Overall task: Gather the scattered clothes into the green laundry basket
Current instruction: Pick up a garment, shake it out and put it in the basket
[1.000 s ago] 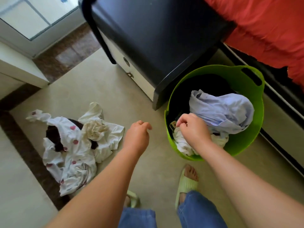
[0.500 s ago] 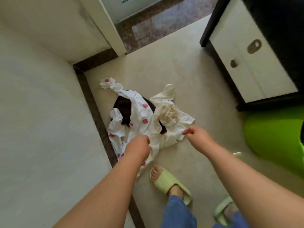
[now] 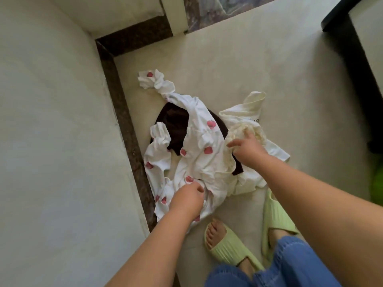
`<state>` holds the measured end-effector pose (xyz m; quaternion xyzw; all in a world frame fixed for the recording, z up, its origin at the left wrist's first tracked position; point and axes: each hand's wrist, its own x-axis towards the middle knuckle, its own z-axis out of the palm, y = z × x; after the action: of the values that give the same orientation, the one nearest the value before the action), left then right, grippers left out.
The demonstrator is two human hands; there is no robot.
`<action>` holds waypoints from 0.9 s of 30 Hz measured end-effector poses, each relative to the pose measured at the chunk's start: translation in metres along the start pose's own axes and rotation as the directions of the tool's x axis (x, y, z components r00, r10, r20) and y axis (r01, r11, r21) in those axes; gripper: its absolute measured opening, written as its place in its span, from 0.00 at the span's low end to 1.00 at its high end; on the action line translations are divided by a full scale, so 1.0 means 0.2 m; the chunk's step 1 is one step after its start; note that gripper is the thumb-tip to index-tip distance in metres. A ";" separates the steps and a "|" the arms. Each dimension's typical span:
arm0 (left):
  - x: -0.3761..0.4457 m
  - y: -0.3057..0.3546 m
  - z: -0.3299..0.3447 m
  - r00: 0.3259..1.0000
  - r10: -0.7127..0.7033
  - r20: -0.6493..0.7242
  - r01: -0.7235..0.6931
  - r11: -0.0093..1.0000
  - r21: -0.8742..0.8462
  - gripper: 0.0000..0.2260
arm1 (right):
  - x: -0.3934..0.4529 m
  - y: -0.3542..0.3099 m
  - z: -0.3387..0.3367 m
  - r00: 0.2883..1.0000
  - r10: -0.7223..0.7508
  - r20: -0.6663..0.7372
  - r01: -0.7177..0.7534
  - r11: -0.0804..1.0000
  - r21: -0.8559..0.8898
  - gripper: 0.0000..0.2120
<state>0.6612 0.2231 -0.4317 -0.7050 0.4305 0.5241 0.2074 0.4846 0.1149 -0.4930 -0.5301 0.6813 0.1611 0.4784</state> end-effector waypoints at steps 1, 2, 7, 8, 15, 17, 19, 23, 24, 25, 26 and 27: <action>0.03 0.00 0.01 1.000 0.002 0.005 -0.002 1.000 -0.011 0.13 | 0.06 -0.01 0.00 1.000 0.016 0.014 -0.016 1.000 0.006 0.18; 0.05 0.00 0.02 1.000 -0.003 0.008 0.003 1.000 -0.020 0.13 | 0.09 -0.03 0.00 0.999 0.022 0.032 -0.023 0.999 0.023 0.16; 0.15 0.00 0.10 0.999 -0.034 -0.003 0.032 0.973 -0.230 0.10 | -0.05 0.01 0.01 0.992 -0.030 0.125 -0.045 0.829 0.557 0.06; 0.13 0.02 0.10 0.998 -0.065 -0.001 0.060 0.932 -0.357 0.13 | -0.11 0.03 0.02 0.988 -0.043 0.146 -0.073 0.709 0.702 0.07; -0.08 0.43 -0.15 0.946 -0.097 0.311 0.324 0.205 -0.923 0.39 | -0.64 0.12 -0.27 0.858 -0.350 0.376 -0.310 0.229 0.923 0.21; -0.20 0.55 -0.25 0.939 -0.032 0.341 0.337 0.274 -0.901 0.36 | -0.78 0.14 -0.36 0.761 -0.495 0.419 -0.309 0.291 0.905 0.27; -0.28 0.62 -0.32 0.948 -0.036 0.316 0.308 0.354 -0.883 0.26 | -0.88 0.12 -0.43 0.678 -0.584 0.447 -0.313 0.321 0.894 0.27; -0.55 0.88 -0.39 0.949 0.026 0.313 0.231 0.617 -0.752 0.10 | -1.12 0.21 -0.66 0.673 -0.688 0.272 -0.238 0.147 0.960 0.19; -0.63 0.96 -0.39 0.952 0.057 0.300 0.177 0.698 -0.694 0.11 | -1.18 0.25 -0.72 0.706 -0.680 0.198 -0.209 0.067 0.976 0.19; -0.69 1.01 -0.39 0.955 0.087 0.284 0.132 0.734 -0.666 0.14 | -1.21 0.28 -0.76 0.755 -0.643 0.127 -0.181 -0.018 0.983 0.19; -0.76 1.07 -0.38 0.955 0.122 0.270 0.082 0.766 -0.638 0.15 | -1.24 0.32 -0.82 0.814 -0.580 0.035 -0.127 -0.118 0.985 0.19; -0.79 1.11 -0.35 0.955 0.146 0.258 0.056 0.767 -0.640 0.14 | -1.26 0.36 -0.86 0.882 -0.471 -0.029 -0.076 -0.203 0.976 0.19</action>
<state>0.5039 0.1117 -0.2255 -0.6371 0.2074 0.7424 0.0032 0.3339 0.1601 -0.2228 -0.0404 0.3615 -0.4014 0.8406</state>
